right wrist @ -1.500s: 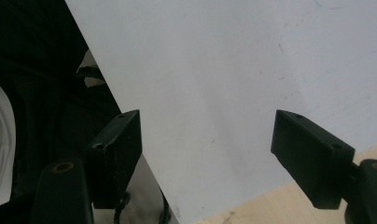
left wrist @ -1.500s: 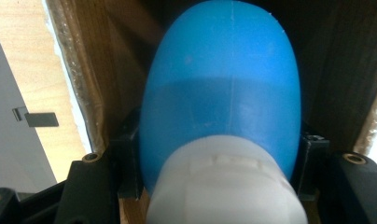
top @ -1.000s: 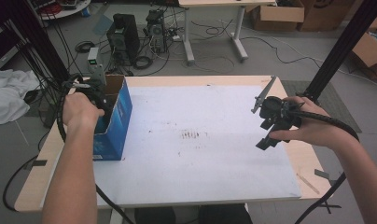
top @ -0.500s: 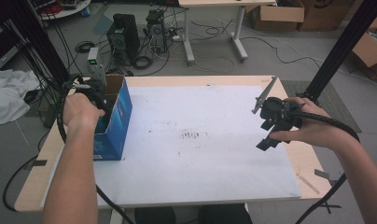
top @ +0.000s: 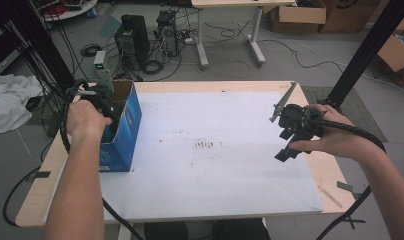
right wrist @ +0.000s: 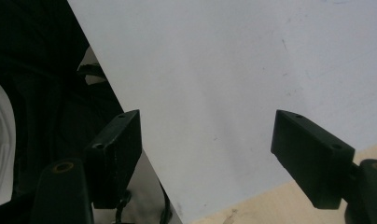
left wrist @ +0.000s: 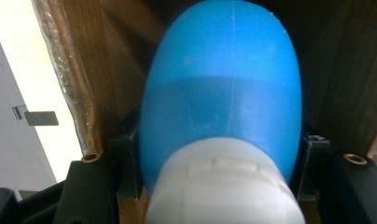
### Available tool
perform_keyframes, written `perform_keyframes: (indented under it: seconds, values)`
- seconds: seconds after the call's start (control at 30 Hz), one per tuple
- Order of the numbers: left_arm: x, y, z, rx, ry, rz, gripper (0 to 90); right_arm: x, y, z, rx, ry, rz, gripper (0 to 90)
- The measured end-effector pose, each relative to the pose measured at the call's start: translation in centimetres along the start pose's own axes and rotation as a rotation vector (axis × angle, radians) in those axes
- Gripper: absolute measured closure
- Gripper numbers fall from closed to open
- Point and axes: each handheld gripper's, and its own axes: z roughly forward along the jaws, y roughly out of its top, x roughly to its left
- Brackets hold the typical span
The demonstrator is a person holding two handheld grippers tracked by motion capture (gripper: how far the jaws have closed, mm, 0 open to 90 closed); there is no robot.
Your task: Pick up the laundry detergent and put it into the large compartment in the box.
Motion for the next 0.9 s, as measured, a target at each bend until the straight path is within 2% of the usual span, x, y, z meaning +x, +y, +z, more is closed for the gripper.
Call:
perform_keyframes:
  seconds: [0.57,0.77,0.9]
  values:
    - [-0.1,0.0,-0.1,-0.005,0.021,0.011,37.2,0.0,0.1,-0.1,0.0,-0.001,-0.004,24.5]
    - [-0.3,-0.2,-0.9,-0.024,0.037,0.033,34.4,0.1,0.0,-0.2,0.002,-0.001,-0.002,24.5]
    - [-0.5,-0.4,-2.0,-0.033,0.062,0.039,30.9,0.2,0.0,-0.3,0.001,-0.001,-0.002,24.4]
